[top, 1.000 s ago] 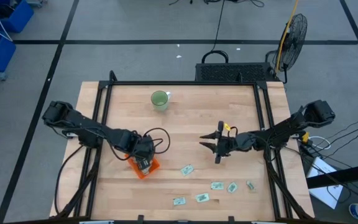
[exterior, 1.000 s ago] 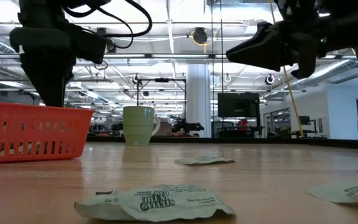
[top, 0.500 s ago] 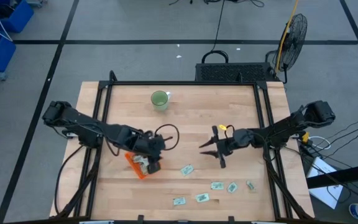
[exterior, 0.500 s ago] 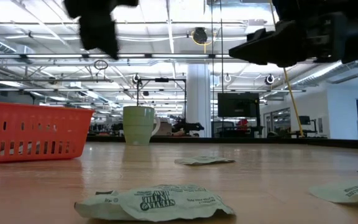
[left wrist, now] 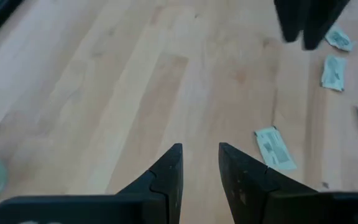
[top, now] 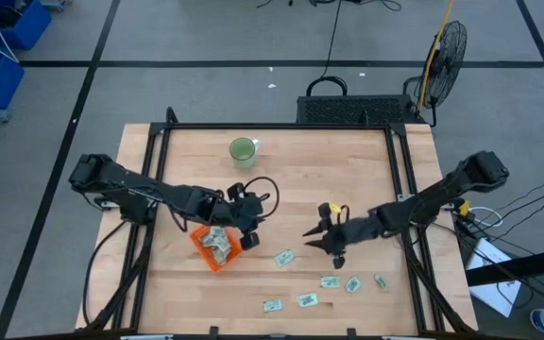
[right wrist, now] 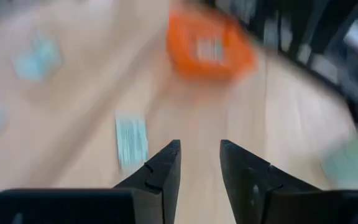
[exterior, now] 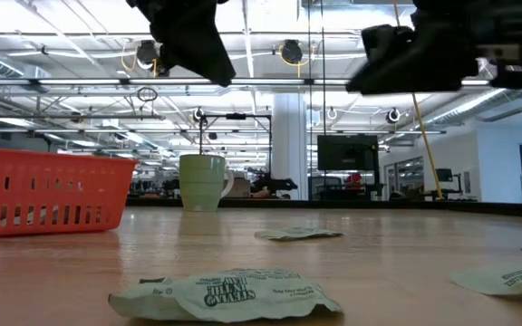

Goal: Pick and place Stevia / Truvia into bins
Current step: Put the stevia packet into the orange basket

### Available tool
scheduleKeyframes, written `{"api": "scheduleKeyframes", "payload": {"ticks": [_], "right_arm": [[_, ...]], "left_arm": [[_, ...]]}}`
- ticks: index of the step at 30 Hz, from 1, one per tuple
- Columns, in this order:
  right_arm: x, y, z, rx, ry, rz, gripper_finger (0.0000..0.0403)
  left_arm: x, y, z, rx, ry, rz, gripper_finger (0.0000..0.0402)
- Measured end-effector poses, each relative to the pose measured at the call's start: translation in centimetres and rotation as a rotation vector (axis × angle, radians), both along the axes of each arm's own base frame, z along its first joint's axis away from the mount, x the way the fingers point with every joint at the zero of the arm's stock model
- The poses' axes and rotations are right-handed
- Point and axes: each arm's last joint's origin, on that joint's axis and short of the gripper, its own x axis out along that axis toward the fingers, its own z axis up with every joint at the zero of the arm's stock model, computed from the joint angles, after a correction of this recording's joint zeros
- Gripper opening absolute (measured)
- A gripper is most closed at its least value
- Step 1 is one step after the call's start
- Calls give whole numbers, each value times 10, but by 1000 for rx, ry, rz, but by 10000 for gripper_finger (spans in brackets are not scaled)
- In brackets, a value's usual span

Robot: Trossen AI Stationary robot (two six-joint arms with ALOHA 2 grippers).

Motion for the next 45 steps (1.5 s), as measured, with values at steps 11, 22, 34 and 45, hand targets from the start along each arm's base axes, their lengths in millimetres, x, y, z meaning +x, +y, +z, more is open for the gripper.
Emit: {"api": "scheduleKeyframes", "payload": {"ticks": [11,22,34,45], "right_arm": [[-40,35,15,565,801,-294,104],[-89,76,9,892,1211,-809,104],[-99,100,-26,736,1248,-952,100],[-97,103,-48,563,1279,-890,95]], "left_arm": [[4,11,-1,65,8,-35,106],[5,16,0,91,10,-47,106],[5,16,0,70,4,-26,106],[9,15,4,69,-55,-40,106]]}}
